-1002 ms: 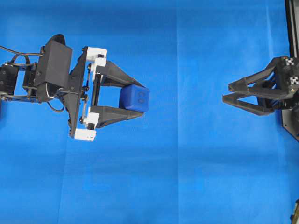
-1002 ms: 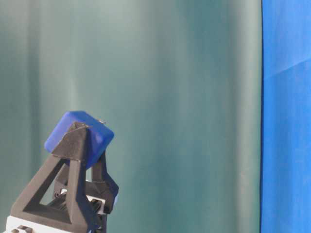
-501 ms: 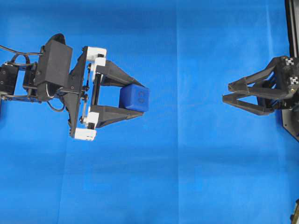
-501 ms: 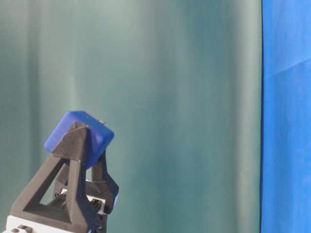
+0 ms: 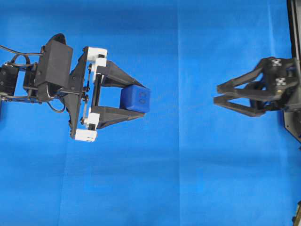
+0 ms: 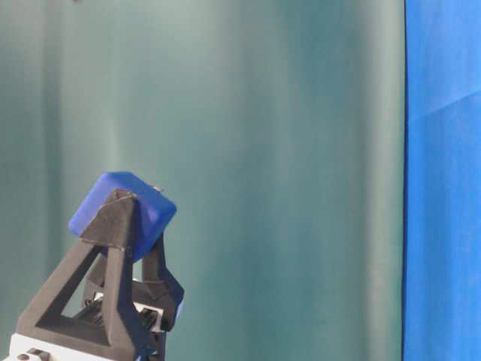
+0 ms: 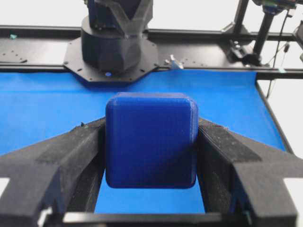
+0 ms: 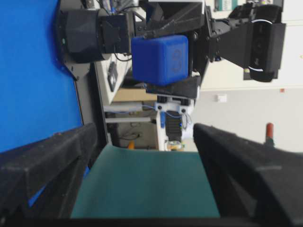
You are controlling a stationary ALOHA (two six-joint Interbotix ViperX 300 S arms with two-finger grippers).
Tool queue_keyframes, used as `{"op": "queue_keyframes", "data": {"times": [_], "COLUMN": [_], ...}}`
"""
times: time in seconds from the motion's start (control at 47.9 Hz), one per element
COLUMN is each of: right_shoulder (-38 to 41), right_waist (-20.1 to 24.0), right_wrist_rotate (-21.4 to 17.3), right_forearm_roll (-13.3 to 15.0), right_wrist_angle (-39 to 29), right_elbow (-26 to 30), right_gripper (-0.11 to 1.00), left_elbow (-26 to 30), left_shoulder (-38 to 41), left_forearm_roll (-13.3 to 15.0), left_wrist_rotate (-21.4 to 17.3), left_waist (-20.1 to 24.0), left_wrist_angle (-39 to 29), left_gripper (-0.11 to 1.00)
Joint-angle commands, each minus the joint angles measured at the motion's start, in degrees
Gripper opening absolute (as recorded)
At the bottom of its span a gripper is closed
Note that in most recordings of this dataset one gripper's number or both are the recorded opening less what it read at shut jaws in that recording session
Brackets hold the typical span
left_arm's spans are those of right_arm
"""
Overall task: Handover the blue block to the right arm after grasping it with the left arm, then place it in the designated position.
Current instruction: 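Move the open right gripper toward the cube held by the left gripper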
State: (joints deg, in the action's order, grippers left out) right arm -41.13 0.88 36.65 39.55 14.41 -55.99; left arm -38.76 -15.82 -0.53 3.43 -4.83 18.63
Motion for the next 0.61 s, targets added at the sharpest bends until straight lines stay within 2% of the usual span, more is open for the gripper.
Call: {"op": "queue_keyframes", "data": {"times": [0.0,0.584], "right_shoulder": [2.4,21.4], "right_waist": [0.0,0.1], "right_wrist_rotate": [-0.3,-0.3], "right_forearm_roll": [-0.2,-0.1], "right_wrist_angle": [1.3,2.7], "right_elbow": [3.3,19.2], "right_gripper": [0.95,0.95], "left_elbow": [0.8,0.8], "left_shoulder": [-1.1,-1.2], "left_forearm_roll": [0.1,0.1], "left_wrist_rotate": [0.1,0.1], "left_waist": [0.2,0.2], "left_wrist_angle": [0.5,0.4], "left_gripper": [0.49,0.49]}}
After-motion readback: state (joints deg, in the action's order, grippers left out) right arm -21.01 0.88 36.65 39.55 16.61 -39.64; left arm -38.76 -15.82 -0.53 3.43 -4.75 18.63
